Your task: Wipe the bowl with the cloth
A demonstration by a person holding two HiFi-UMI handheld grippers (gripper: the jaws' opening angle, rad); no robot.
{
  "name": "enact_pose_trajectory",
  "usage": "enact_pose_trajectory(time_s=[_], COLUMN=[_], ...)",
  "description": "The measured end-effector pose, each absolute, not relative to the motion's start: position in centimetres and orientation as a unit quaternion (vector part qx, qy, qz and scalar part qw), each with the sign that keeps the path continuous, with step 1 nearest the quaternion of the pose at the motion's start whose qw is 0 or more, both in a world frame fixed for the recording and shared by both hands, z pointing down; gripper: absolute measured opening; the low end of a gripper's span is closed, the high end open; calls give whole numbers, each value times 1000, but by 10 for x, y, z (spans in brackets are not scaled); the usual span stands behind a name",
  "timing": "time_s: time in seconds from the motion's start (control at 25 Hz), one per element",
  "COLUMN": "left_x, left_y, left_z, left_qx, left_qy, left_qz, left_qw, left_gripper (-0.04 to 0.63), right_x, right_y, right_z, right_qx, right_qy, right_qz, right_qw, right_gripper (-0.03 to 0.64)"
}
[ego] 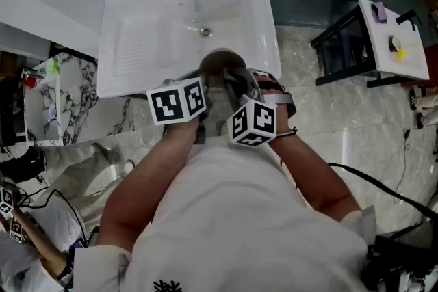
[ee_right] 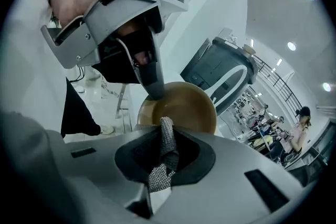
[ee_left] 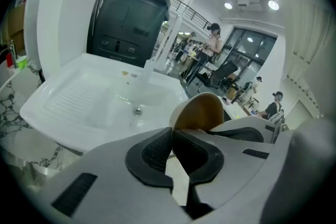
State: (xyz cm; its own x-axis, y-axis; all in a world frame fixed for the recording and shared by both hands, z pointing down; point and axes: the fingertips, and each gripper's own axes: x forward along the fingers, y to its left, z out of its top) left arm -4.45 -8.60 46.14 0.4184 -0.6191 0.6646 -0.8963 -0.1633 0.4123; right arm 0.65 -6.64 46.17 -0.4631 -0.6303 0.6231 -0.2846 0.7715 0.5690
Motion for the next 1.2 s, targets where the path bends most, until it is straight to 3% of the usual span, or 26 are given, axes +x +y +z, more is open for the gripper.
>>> enact_pose_trajectory(time_s=[0.64, 1.2], left_x=[-35, -50], left_y=[-82, -86], left_z=[464, 467], left_qx=[751, 745], left_qy=[-487, -499], left_qz=[186, 174], left_qw=[406, 408], left_gripper=[19, 19], right_x=[-21, 12], right_y=[-78, -74], right_z=[422, 428], right_qx=[270, 288], right_qy=[-846, -839], right_qz=[-249, -229], right_qw=[387, 401], right_gripper=[33, 33])
